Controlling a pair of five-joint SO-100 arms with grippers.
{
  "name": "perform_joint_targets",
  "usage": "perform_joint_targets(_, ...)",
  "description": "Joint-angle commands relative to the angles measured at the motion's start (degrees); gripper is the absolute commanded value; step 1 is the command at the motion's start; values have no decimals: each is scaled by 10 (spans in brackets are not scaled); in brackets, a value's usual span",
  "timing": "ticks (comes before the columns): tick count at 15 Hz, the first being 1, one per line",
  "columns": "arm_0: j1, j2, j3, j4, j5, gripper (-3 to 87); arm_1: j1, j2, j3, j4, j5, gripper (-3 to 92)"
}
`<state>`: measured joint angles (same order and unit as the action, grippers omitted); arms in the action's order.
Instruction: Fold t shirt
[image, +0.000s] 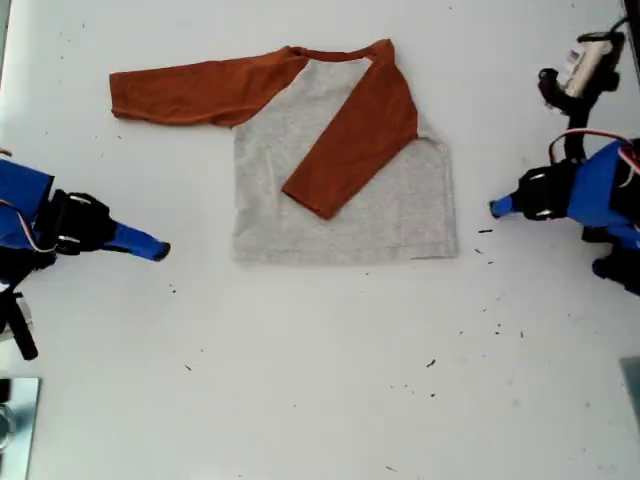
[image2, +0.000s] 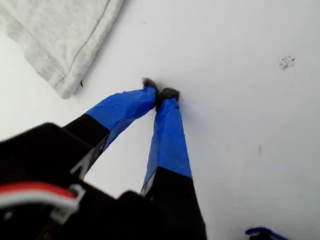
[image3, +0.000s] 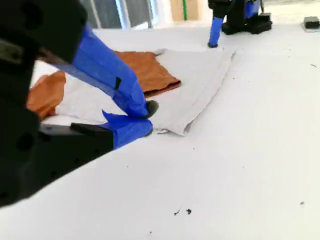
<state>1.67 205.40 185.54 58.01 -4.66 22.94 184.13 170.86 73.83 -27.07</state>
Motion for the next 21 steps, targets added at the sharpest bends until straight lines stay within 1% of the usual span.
perform_joint_targets(1,11,-122,-83,-25,-114,-3,-9,121,48,46,16,33)
perform_joint_targets(2,36,-301,-207,4,-162,-3,-14,161,56,59,9,33)
perform_joint_targets(3,49,-478,-351,74,-241,-2,-10,156,55,61,9,33)
perform_joint_targets(4,58,-582,-456,127,-301,-2,-7,156,55,61,7,33)
perform_joint_targets(6,48,-595,-472,141,-320,-2,-8,156,55,60,6,33)
perform_joint_targets(7,13,-586,-472,168,-313,-2,-10,156,55,60,8,33)
perform_joint_targets(8,-61,-578,-476,198,-268,-2,-11,155,55,60,10,33)
perform_joint_targets(9,-164,-587,-510,250,-194,-2,-10,154,56,60,9,33)
perform_joint_targets(10,-285,-593,-542,279,-85,3,-9,154,56,60,9,33)
perform_joint_targets(11,-388,-602,-575,304,-10,167,-9,154,56,60,9,33)
perform_joint_targets(12,-491,-606,-595,308,65,290,-10,154,56,60,10,33)
perform_joint_targets(13,-562,-621,-619,292,127,313,-11,154,56,60,11,33)
perform_joint_targets(14,-579,-649,-649,280,147,346,-10,154,56,60,12,33)
perform_joint_targets(16,-662,-695,-706,279,178,341,-7,154,56,60,10,33)
perform_joint_targets(18,-734,-722,-686,246,205,346,-9,154,56,60,9,33)
perform_joint_targets(19,-758,-737,-650,215,219,348,-9,154,56,60,9,33)
perform_joint_targets(21,-778,-744,-555,120,228,341,-10,154,56,60,8,33)
